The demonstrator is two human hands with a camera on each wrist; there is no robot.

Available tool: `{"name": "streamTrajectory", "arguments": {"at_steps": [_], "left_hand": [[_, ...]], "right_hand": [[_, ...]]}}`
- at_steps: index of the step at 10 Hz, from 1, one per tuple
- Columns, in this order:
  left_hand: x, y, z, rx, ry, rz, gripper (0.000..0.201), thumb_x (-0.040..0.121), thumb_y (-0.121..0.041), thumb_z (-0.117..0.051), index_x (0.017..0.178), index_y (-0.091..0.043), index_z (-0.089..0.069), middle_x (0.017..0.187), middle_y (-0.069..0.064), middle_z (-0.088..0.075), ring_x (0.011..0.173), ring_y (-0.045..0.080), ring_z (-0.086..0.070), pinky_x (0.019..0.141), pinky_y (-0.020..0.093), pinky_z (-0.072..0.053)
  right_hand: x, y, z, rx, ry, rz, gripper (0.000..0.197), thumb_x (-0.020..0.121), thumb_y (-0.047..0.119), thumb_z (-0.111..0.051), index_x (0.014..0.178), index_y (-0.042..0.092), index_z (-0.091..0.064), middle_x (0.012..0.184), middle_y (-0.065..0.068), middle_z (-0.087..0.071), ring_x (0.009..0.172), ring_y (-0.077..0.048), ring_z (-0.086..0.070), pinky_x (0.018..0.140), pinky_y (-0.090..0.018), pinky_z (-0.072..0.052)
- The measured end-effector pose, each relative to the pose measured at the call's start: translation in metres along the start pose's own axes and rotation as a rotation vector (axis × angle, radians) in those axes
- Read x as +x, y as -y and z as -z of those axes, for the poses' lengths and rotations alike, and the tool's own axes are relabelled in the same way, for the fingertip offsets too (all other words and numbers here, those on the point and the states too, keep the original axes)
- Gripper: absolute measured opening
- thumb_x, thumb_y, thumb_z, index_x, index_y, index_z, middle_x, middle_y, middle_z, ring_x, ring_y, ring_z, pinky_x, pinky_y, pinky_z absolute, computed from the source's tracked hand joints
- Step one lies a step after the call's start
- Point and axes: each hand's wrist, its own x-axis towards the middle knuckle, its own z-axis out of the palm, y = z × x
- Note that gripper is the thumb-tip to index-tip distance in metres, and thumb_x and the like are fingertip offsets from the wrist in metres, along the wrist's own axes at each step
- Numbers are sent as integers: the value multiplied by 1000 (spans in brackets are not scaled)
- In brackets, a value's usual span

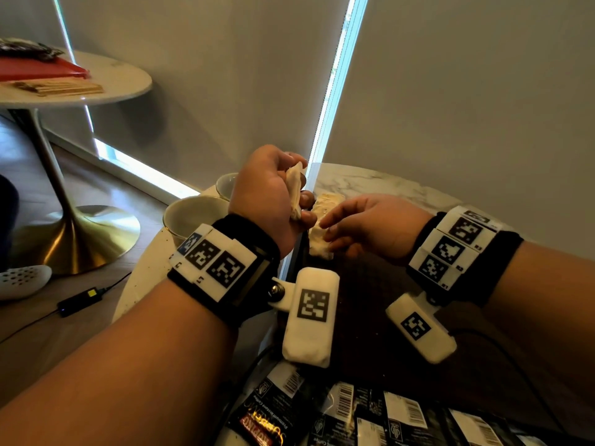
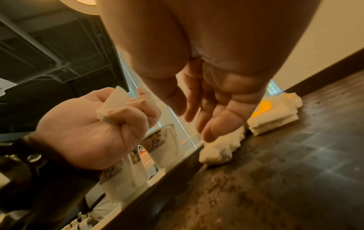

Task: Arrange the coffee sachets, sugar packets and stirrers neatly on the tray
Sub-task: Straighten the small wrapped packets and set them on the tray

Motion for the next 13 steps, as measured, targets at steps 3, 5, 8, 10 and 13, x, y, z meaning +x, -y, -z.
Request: {"name": "streamTrajectory", "arguments": {"at_steps": [3,5,8,10,13], "left_hand": [[3,2,0,-18,-2,2,13,89,-17,-32,94,-14,-43,62,-2,-36,46,13,-35,47,19,-26],[5,4,1,-11,-7,-1,15,89,-16,-32,94,-13,-45,64,0,-37,47,13,-37,47,19,-27],[6,7,2,61,-27,-25,18,85,-8,-30,82,-14,-46,70,5,-36,55,18,-37,52,25,-34],[6,8,1,226,-23,-93,17,77,-9,-38,72,-12,-54,72,4,-42,68,29,-42,61,38,-42],[8,9,1,360,-7,-81,14,90,-11,-48,93,-22,-56,102,19,-57,88,40,-57,68,43,-50]], "right_hand": [[9,-7,-11,-11,31,-5,25,90,-7,-60,88,15,-72,95,-10,-74,88,-23,-71,77,-34,-56],[14,-5,-11,-24,20,-9,23,91,-5,-60,104,11,-69,105,-11,-73,92,-23,-70,89,-37,-58],[15,-1,-7,-9,29,-14,23,91,-6,-58,103,11,-68,108,-14,-71,92,-23,-69,83,-33,-59],[9,0,7,36,-88,156,16,91,-2,-62,96,13,-68,96,-12,-73,83,-21,-70,69,-33,-57],[1,11,7,236,-40,354,34,76,38,-76,96,12,-67,82,-6,-70,70,-19,-64,56,-29,-50]]}}
